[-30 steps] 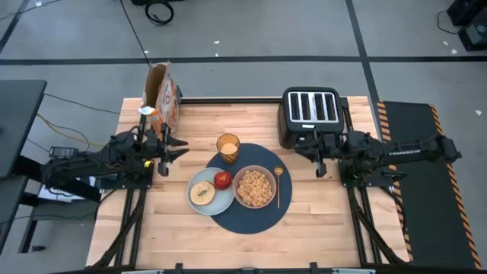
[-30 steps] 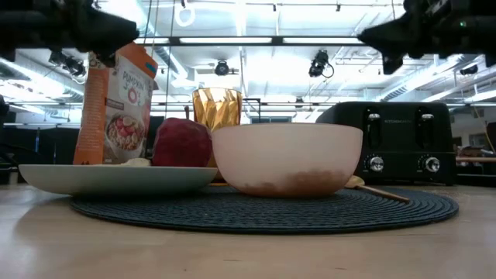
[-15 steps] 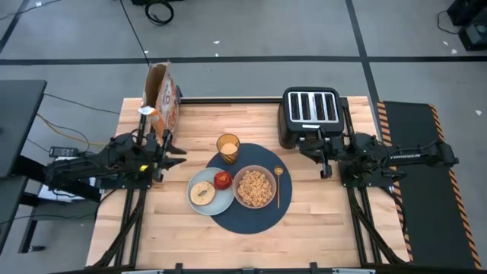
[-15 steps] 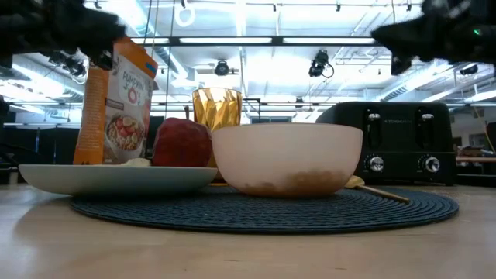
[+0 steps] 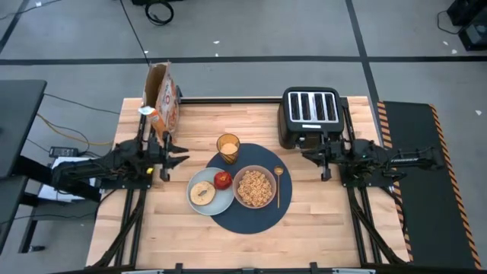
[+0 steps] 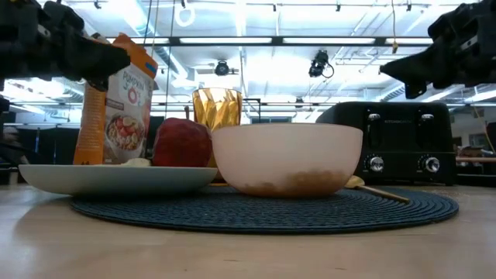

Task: Arrange a breakfast setting
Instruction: Return to Home Position

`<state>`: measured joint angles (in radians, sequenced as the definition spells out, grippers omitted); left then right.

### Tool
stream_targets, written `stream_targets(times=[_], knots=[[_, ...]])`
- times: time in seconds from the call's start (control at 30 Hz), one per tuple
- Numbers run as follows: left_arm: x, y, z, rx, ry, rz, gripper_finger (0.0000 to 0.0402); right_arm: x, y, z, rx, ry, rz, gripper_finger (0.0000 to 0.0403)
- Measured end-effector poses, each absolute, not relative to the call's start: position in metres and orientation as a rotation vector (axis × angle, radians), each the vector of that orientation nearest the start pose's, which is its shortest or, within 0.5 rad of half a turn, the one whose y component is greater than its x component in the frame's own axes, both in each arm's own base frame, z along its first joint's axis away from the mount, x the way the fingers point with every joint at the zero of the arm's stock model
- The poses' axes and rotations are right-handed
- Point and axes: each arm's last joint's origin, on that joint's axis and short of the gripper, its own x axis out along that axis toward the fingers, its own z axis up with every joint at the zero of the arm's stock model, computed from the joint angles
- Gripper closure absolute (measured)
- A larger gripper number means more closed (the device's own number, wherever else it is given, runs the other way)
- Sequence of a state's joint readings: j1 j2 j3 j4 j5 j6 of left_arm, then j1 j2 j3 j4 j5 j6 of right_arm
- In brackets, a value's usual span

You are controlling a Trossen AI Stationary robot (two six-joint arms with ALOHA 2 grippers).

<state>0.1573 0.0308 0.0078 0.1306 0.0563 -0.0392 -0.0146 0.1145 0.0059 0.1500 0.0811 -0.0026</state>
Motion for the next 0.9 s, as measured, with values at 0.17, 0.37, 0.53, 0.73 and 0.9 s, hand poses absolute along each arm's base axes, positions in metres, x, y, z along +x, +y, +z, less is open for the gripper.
stream_targets(times=[0.17, 0.37, 0.53, 0.73, 0.9], knots=[[0.098, 0.014, 0.178, -0.003, -0.121, 0.098, 0.0285, 0.106, -0.004, 0.166, 0.005, 0.016, -0.102, 0.0363], [0.098, 0.013, 0.175, -0.041, -0.094, 0.087, 0.0285, 0.108, -0.004, 0.163, -0.002, 0.046, -0.101, 0.0363], [0.098, 0.013, 0.175, -0.057, -0.097, 0.084, 0.0285, 0.108, -0.004, 0.163, 0.034, 0.044, -0.101, 0.0364], [0.098, 0.013, 0.176, -0.085, -0.103, 0.083, 0.0285, 0.108, -0.005, 0.172, 0.036, -0.047, -0.112, 0.0364], [0.096, 0.014, 0.184, -0.039, -0.196, 0.101, 0.0285, 0.108, -0.006, 0.174, 0.032, -0.069, -0.135, 0.0364]])
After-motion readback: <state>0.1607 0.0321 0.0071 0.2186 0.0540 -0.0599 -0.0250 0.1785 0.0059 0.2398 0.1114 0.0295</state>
